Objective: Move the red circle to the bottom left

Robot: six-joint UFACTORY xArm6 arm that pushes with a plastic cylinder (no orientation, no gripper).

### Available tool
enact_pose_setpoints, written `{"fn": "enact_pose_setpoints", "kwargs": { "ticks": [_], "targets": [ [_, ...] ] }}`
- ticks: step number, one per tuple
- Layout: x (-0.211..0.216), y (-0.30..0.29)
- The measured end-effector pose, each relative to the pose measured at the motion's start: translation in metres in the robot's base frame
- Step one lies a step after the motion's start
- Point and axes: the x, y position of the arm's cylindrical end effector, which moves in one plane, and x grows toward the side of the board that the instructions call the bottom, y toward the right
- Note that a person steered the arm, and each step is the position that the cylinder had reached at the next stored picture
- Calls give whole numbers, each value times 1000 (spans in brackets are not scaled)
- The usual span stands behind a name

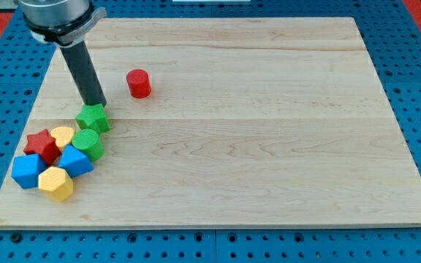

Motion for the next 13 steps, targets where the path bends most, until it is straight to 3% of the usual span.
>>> {"fn": "enact_pose_setpoints", "kwargs": {
  "ticks": [1, 2, 3, 4, 5, 6, 9, 11, 13],
  "targets": [
    [22, 2],
    [12, 33],
    [5, 100],
    [-46, 122],
    [-72, 108],
    [-69, 67],
    [-6, 18],
    [-26, 4],
    [17, -37]
  ]
}}
